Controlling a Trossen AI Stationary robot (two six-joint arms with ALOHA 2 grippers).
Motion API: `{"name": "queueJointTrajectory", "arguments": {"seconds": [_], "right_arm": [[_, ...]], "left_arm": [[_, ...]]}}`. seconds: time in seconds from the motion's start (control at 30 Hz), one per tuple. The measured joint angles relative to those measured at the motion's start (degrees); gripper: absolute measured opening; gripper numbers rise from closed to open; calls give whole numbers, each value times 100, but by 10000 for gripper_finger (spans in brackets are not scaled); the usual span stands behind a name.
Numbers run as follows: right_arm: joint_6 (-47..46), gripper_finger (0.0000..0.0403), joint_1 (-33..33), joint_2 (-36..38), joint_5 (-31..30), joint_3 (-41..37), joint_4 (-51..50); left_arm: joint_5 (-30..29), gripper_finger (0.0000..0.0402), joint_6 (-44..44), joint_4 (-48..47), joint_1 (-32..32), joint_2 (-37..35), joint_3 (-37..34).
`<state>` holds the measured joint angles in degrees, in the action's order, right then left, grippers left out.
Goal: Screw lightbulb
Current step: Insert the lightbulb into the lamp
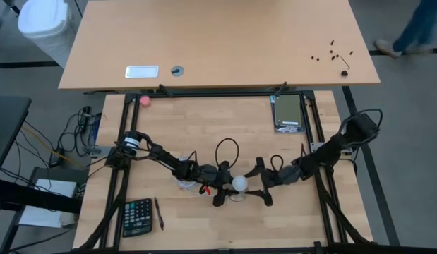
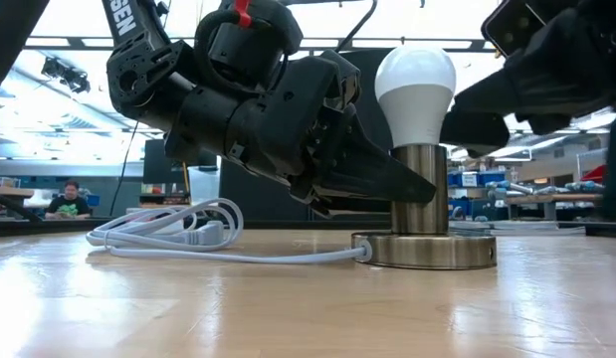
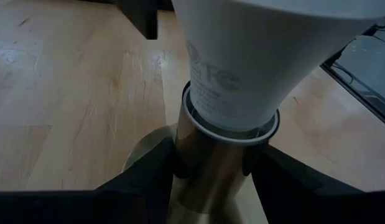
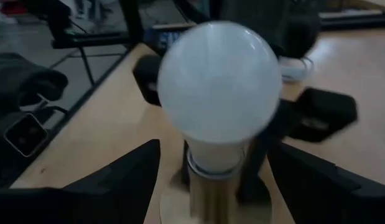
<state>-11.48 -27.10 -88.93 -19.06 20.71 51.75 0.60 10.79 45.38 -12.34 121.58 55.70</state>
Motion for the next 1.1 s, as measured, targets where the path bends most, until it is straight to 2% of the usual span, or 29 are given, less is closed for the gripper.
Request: {"name": "queueJointTrajectory", "arguments": {"seconds": [0.1, 0.33, 0.5, 0.67, 0.73, 0.9, 1.03, 1.1], "right_arm": [[102, 309, 53, -104, 234, 1, 284], [-38, 309, -11, -104, 420, 2, 219], [-249, 309, -221, -104, 438, 2, 79], [-461, 309, -581, -4, 715, 0, 198], [-536, 309, -685, 79, 496, 2, 55], [-833, 309, -684, 193, -703, 0, -779], [-708, 309, -370, 193, -799, 0, -603], [-587, 309, -207, 193, -622, 0, -582]], "left_arm": [[2, 198, 0, 5, -2, 0, 0], [7, 198, -5, 2, -2, 0, 0], [15, 198, -1, 0, -4, 0, 0], [8, 198, 31, 3, 0, 0, 0], [2, 198, 28, 5, 0, 0, 0], [1, 198, 27, 8, 0, 0, 0], [-5, 198, 29, 5, 0, 0, 0], [-7, 198, 31, 5, -2, 0, 0]]}}
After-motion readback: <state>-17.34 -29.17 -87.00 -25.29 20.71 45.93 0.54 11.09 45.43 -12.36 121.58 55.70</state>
